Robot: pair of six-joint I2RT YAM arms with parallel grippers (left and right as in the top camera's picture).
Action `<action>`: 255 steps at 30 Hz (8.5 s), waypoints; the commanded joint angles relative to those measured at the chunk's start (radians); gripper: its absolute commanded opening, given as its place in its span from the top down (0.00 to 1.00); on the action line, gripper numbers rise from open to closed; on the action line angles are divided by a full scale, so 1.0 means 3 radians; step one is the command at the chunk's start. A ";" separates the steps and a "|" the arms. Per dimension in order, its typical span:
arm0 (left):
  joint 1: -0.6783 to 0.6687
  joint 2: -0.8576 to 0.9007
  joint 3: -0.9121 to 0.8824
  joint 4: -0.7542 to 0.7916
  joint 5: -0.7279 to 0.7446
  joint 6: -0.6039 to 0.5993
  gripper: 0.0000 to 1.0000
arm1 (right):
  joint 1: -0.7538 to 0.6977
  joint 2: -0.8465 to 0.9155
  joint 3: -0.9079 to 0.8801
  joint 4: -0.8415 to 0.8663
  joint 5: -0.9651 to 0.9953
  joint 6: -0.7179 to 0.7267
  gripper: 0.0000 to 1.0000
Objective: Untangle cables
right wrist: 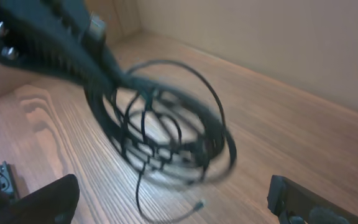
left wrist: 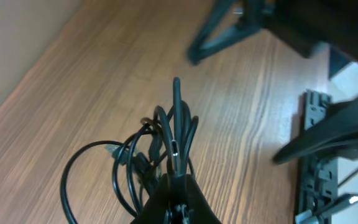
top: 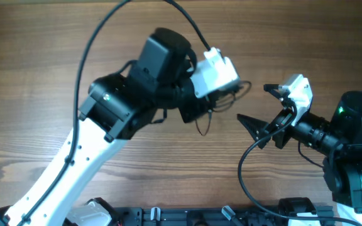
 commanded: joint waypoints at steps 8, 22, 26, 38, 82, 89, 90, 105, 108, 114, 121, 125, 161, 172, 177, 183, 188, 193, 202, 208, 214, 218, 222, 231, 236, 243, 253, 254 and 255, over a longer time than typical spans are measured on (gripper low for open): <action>-0.0521 -0.0031 0.0064 0.0031 0.0123 0.0507 0.96 | 0.0001 0.0013 0.0075 -0.0001 -0.0231 -0.0070 0.48; -0.0520 -0.0032 0.0064 0.0567 -0.0979 -0.0598 0.27 | 0.0001 0.0013 0.0075 -0.0047 0.0806 0.0891 0.96; -0.0520 -0.0031 0.0064 0.0539 -0.1466 -0.1503 0.01 | 0.0001 0.0013 0.0075 0.0103 0.1250 0.1451 0.96; -0.0373 -0.0031 0.0064 0.0362 -0.1665 -0.2763 0.00 | 0.0001 0.0013 0.0075 0.0582 0.0922 0.1759 0.96; 0.0039 0.0098 0.0056 0.0109 -0.1044 -0.2110 0.00 | 0.0001 0.0013 0.0075 0.1437 0.0285 0.2903 0.96; 0.0048 0.0095 0.0056 0.0061 -0.1050 -0.2110 0.00 | 0.0001 0.0015 0.0075 0.1437 0.0501 0.2897 0.96; 0.0048 0.0094 0.0056 0.0039 -0.1073 -0.2112 0.00 | 0.0001 0.0015 0.0075 0.1437 0.0544 0.2899 0.96; 0.0048 0.0090 0.0057 0.0061 -0.0708 -0.2110 0.00 | 0.0001 0.0067 0.0075 0.1455 0.0688 0.2906 0.96; 0.0047 0.0090 0.0057 0.0078 -0.0697 -0.2110 0.00 | 0.0001 0.0094 0.0075 0.1483 0.0652 0.2911 0.96; 0.0047 0.0095 0.0056 0.0178 -0.0698 -0.2111 0.00 | 0.0001 0.0093 0.0075 0.1647 0.0342 0.3003 0.96; 0.0047 0.0100 0.0056 0.0184 -0.1072 -0.2112 0.00 | 0.0001 0.0093 0.0075 0.1762 0.0145 0.3084 0.96; 0.0047 0.0100 0.0056 0.0182 -0.1368 -0.2117 0.00 | 0.0001 0.0093 0.0075 0.1764 0.0121 0.3085 0.96; 0.0593 0.0271 0.0050 -0.0088 -0.1625 -0.4949 0.00 | 0.0001 0.0112 0.0075 0.1371 0.0581 0.2808 0.96; 0.0886 0.0271 0.0050 -0.0022 -0.1041 -0.5858 0.00 | 0.0001 0.0112 0.0075 0.1335 0.0752 0.2734 0.96; 0.0874 0.0270 0.0050 0.0122 -0.0622 -0.3765 0.00 | 0.0001 0.0112 0.0075 0.1320 0.0752 0.2527 0.96; 0.0882 0.0263 0.0051 -0.0206 0.0782 -0.1575 0.00 | 0.0001 0.0113 0.0075 0.1114 0.0604 0.1995 0.96; 0.0814 0.0263 0.0051 -0.0364 0.1410 -0.0210 0.00 | 0.0001 0.0113 0.0075 0.1152 -0.0299 0.1414 0.96; 0.0662 0.0263 0.0050 -0.0360 0.1445 0.0375 0.00 | 0.0001 0.0116 0.0075 0.1153 -0.0387 0.1423 0.96; 0.0600 0.0263 0.0050 -0.0364 0.1420 0.0515 0.32 | 0.0001 0.0116 0.0075 0.1191 -0.0431 0.1530 0.96; 0.0582 0.0264 0.0050 -0.0374 0.1420 0.0507 0.39 | 0.0001 0.0116 0.0075 0.1523 -0.0764 0.1789 0.96; 0.0582 0.0263 0.0051 -0.0356 0.1422 0.0505 0.96 | 0.0001 0.0116 0.0075 0.1484 -0.0762 0.1788 0.96; 0.0598 0.0261 0.0051 -0.0135 0.1422 0.0005 0.96 | 0.0001 0.0159 0.0075 0.1394 -0.0715 0.1769 0.96; 0.0683 0.0182 0.0051 0.0123 0.1423 -0.0568 0.96 | 0.0001 0.0239 0.0075 0.1146 -0.0328 0.1779 0.96; 0.1158 -0.0104 0.0051 0.0278 0.1418 -0.1338 0.96 | 0.0001 0.0314 0.0075 0.1150 -0.0116 0.1888 0.96; 0.1350 -0.0106 0.0051 0.0271 0.1356 -0.2010 0.96 | 0.0001 0.0314 0.0075 0.1148 0.0371 0.2214 0.96; 0.1466 -0.0106 0.0051 0.0267 0.0767 -0.3105 0.96 | 0.0001 0.0314 0.0075 0.1148 0.0479 0.2234 0.96; 0.1465 -0.0106 0.0051 -0.0084 0.0259 -0.3600 0.23 | 0.0001 0.0314 0.0075 0.1189 0.0478 0.2295 0.96; 0.1460 -0.0106 0.0051 -0.0122 0.0259 -0.3600 0.00 | 0.0001 0.0314 0.0075 0.1208 0.0478 0.2296 0.96; 0.1456 -0.0106 0.0051 -0.0165 0.0259 -0.3600 0.00 | 0.0001 0.0314 0.0075 0.1232 0.0478 0.2295 0.96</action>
